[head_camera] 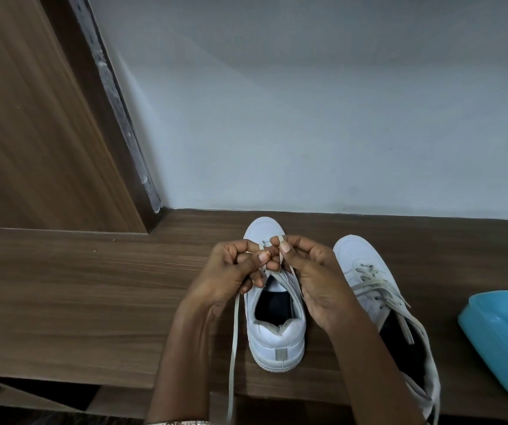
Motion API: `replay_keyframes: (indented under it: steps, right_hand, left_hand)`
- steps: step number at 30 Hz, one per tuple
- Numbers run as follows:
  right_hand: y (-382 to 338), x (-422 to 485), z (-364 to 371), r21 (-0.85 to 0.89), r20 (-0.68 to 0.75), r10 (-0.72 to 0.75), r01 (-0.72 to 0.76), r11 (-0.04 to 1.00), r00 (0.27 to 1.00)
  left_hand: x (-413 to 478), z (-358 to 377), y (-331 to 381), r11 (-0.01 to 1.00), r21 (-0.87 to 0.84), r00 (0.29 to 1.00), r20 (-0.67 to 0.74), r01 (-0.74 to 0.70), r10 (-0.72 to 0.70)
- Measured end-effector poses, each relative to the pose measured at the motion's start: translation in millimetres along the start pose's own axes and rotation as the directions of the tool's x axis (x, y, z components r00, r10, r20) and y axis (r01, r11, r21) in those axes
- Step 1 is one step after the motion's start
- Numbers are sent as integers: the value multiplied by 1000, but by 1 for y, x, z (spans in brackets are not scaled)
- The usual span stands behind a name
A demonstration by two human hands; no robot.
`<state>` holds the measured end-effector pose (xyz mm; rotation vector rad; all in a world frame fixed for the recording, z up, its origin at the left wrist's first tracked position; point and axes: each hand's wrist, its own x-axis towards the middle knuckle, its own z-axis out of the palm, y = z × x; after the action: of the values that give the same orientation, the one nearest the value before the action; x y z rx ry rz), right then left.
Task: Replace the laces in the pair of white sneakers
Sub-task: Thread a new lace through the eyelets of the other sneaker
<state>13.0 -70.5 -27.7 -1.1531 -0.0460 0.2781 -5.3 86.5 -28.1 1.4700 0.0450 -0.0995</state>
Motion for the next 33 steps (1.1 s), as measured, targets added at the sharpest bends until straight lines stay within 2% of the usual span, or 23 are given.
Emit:
replay_keyframes:
  steps: [6,14,17,19,25,28,33]
  right_hand:
    - [3,1,-1,-24,-13,-22,21,999,1000]
    - [-4,1,-4,46,-58,-15,17,999,998]
    - [-4,2,-4,113,-53,2,4,994,999]
    - [-1,3,-3,135,-69,-7,16,991,998]
    - [9,5,0,98,-57,-49,55,994,997]
    - [9,6,-1,73,-17,-42,43,996,999]
    - [11,6,-4,64,-43,-15,18,998,999]
  left_hand:
    - [1,0,-1,1000,4,1000,23,1,-1]
    - [1,1,3,991,-77,989,-110,-113,104]
    - [2,7,5,979,-164,985,-141,-124,101]
    - [3,11,3,980,-164,984,-151,-115,90]
    - [2,7,-1,995,-71,996,-43,-77,74]
    - [0,4,0,994,-98,998,-7,-56,56]
    - [3,9,-4,976,-219,1000,3,-13,14]
